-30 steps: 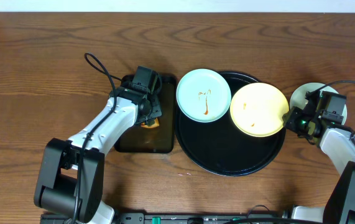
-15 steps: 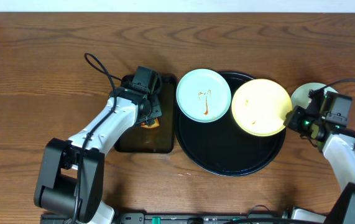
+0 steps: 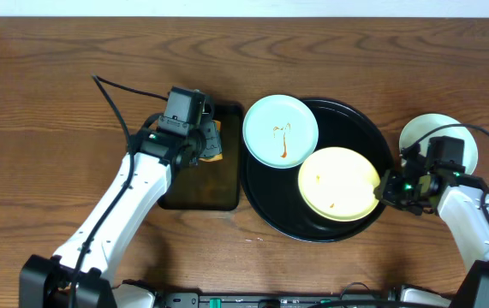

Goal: Clean dirty plates on tray and stack at the side
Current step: 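Scrub the yellow plate with the sponge, left gripper, then return to tray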

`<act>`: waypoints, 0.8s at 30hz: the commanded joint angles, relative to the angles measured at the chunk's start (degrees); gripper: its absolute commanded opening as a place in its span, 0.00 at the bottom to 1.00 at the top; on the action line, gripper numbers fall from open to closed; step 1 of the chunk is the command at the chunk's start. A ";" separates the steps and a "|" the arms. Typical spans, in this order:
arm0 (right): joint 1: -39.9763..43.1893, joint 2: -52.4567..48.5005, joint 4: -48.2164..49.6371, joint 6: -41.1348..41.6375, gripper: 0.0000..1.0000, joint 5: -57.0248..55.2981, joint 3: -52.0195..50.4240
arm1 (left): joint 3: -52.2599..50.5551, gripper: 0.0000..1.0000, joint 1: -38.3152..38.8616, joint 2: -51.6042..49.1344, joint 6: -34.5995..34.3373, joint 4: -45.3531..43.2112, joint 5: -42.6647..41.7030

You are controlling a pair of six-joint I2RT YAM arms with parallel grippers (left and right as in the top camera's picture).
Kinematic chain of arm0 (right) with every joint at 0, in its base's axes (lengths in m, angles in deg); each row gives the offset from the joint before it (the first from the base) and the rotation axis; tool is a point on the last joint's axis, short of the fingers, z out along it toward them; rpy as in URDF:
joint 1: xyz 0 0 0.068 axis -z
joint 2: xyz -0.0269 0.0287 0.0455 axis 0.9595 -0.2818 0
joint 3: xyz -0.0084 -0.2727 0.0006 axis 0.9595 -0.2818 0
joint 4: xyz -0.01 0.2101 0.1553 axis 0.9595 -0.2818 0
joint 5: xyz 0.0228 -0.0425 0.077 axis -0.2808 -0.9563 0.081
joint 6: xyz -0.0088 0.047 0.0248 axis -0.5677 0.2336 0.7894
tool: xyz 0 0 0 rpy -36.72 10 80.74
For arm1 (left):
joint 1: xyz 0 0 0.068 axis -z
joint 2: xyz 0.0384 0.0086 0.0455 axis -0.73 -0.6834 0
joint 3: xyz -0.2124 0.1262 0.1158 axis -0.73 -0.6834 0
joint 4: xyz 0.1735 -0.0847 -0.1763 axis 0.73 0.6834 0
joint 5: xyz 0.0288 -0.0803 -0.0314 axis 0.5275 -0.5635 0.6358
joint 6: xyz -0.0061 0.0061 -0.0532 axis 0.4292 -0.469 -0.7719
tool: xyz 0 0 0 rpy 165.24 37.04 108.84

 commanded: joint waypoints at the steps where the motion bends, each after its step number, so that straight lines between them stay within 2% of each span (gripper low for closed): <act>1: -2.58 0.63 0.13 -1.22 0.01 1.07 -1.18 | 0.76 0.07 1.29 -0.22 0.87 -0.46 -10.69; 8: -5.81 0.63 0.37 -0.57 0.01 -1.66 -2.51 | 0.74 0.08 10.05 -1.97 -4.46 -4.98 -13.40; 18: -6.88 0.63 0.39 -0.59 0.01 -1.66 -2.51 | 0.70 0.08 27.93 -11.26 -13.40 -21.24 -13.38; 24: -6.88 0.63 -0.13 -0.59 0.01 -1.66 -2.54 | 0.70 0.07 33.11 -17.42 -17.90 -28.06 -13.20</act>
